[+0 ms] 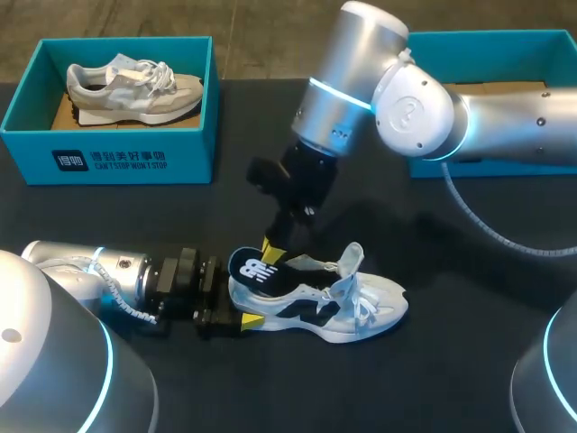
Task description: Take the shoe out of the shoebox, open the shoe tongue, remove and reinsert the insole, then place the shoe into the shoebox
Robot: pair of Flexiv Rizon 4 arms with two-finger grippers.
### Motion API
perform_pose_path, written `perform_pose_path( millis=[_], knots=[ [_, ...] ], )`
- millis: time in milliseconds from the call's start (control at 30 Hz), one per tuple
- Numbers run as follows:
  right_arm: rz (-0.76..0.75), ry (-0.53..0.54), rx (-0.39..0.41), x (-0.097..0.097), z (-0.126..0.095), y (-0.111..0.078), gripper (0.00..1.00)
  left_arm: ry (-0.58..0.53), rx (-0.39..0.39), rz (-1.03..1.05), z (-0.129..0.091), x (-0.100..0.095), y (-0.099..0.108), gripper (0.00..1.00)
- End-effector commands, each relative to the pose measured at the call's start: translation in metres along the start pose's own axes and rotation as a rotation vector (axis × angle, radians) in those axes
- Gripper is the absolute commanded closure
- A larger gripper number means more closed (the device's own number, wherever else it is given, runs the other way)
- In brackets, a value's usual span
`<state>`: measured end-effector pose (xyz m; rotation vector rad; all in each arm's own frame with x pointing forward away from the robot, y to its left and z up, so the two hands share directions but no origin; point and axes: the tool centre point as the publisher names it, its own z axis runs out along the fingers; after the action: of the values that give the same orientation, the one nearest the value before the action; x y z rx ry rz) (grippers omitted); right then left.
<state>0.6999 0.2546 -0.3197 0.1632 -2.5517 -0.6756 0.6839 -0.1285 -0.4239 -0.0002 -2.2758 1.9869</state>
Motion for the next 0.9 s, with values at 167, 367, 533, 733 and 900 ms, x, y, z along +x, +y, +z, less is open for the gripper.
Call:
perform_pose_path(
  millis=[167,367,533,733,900],
  knots=[
    [0.0,0.043,-0.018,-0.007,0.005,-0.002,0.76,-0.001,0.0,0.0,-0.002,-0.001,0.003,1.0],
    [0.011,0.074,-0.025,-0.01,0.007,-0.006,0.82,-0.001,0.0,0.0,-0.002,-0.001,0.003,1.0],
    [0.022,0.127,-0.035,-0.01,0.013,-0.008,0.85,-0.001,0.0,0.0,-0.002,-0.001,0.003,1.0],
    [0.032,0.148,-0.048,-0.01,0.017,-0.012,0.82,-0.001,0.0,0.0,-0.002,-0.001,0.003,1.0],
    [0.033,0.161,-0.065,-0.01,0.02,-0.013,0.82,-0.001,0.0,0.0,-0.002,-0.001,0.003,1.0]
  ],
)
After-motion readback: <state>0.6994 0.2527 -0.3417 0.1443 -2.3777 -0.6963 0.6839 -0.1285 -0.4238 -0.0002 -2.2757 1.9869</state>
